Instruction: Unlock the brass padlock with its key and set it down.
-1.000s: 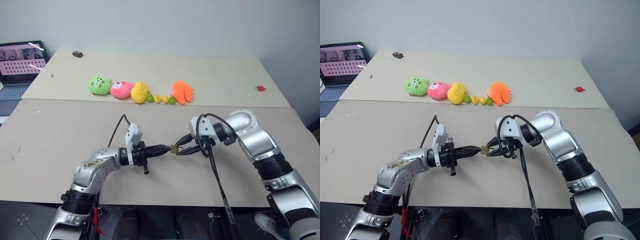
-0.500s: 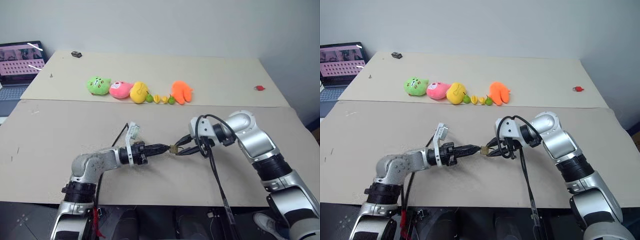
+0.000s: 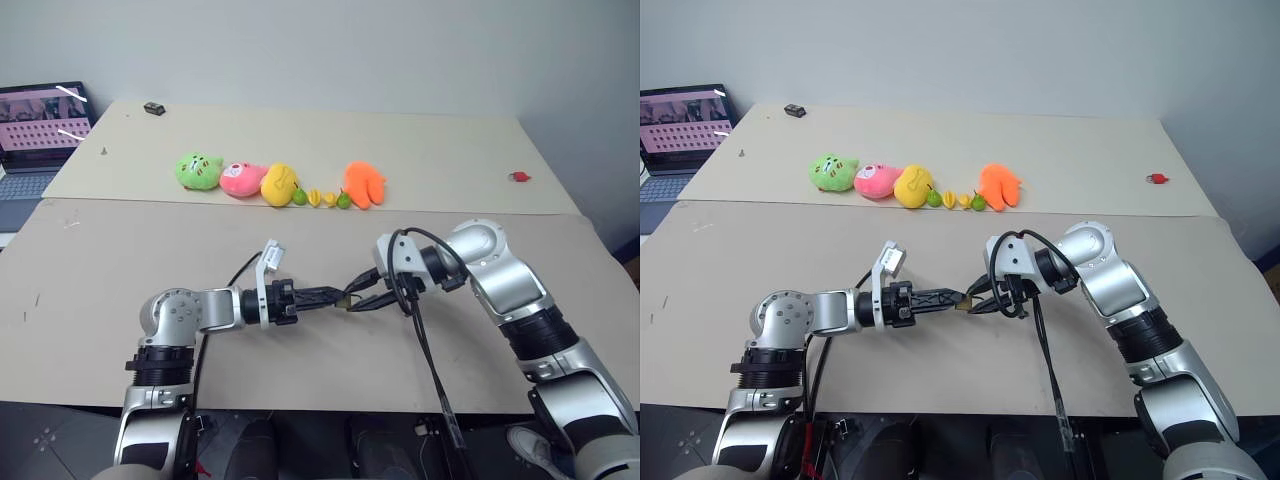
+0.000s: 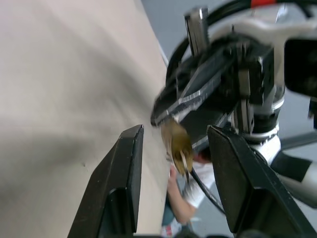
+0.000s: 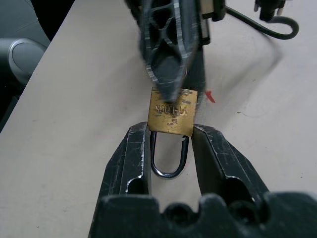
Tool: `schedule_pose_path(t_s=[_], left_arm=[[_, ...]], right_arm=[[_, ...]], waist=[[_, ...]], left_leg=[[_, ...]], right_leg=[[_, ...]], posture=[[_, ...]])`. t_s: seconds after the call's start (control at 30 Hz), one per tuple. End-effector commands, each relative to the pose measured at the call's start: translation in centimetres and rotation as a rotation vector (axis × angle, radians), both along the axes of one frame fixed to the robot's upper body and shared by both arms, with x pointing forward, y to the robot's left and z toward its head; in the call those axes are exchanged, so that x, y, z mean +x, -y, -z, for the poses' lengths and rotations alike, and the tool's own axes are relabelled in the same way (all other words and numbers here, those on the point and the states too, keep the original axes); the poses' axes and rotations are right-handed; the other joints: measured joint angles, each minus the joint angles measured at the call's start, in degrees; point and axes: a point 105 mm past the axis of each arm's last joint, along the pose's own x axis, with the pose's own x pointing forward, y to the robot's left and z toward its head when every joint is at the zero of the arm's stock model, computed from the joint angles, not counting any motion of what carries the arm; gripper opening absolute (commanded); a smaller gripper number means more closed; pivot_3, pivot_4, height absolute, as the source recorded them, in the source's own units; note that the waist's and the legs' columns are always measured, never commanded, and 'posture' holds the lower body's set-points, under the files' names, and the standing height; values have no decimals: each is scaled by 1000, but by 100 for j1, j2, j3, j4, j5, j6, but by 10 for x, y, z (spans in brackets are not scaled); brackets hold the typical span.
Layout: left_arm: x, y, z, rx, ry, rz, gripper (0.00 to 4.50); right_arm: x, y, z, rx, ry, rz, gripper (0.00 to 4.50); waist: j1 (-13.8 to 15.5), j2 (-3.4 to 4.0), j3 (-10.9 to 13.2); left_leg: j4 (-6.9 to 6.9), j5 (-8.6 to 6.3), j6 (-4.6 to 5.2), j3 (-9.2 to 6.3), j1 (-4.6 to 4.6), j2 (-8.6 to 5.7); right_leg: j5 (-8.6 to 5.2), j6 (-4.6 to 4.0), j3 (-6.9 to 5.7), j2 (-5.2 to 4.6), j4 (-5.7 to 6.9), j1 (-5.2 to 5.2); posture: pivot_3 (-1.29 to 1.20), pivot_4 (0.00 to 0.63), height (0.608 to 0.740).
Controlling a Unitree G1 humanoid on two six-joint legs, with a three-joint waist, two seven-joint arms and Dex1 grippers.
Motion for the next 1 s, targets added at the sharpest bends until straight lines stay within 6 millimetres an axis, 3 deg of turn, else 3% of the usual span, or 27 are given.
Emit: schedule_pose_path(t_s=[0.03, 0.27, 0.3, 0.37, 0.5, 0.87, 1.0], left_arm=[[5, 1, -4, 2, 41, -22, 2148], [11, 9, -7, 7, 80, -29, 2148], [11, 10, -6, 10, 83, -25, 1757], [10, 11, -6, 10, 85, -12, 1481], [8, 12, -5, 19, 90, -4, 86], [11, 6, -9, 28, 148, -16, 48], [12, 3, -11, 5, 136, -25, 48]], right_arm=[[-1, -3, -15, 31, 56, -20, 882], [-1, -4, -16, 36, 60, -18, 882], [-1, -4, -16, 37, 60, -17, 882], [-1, -3, -17, 38, 60, -16, 882], [0, -2, -17, 39, 63, -11, 882], [11, 1, -12, 32, 99, 36, 882], [27, -1, -36, 191, 159, 92, 882]], waist=[[1, 0, 0], [6, 0, 0], [6, 0, 0], [7, 0, 0], [5, 0, 0], [6, 0, 0], [1, 0, 0]], left_leg=[[0, 0, 0, 0, 0, 0], [0, 0, 0, 1, 0, 0], [0, 0, 0, 1, 0, 0], [0, 0, 0, 1, 0, 0], [0, 0, 0, 1, -1, -1], [0, 0, 0, 0, -2, -1], [0, 0, 0, 1, -1, -1]], right_leg=[[0, 0, 0, 0, 0, 0], [0, 0, 0, 0, -1, 1], [0, 0, 0, 0, -1, 1], [0, 0, 0, 0, -1, 1], [0, 0, 0, 0, -2, 0], [0, 0, 0, 0, -2, 0], [0, 1, 0, 0, -1, 0]], posture=[[0, 150, 717], [0, 150, 717], [0, 150, 717], [0, 150, 717], [0, 150, 717], [0, 150, 717], [0, 150, 717]])
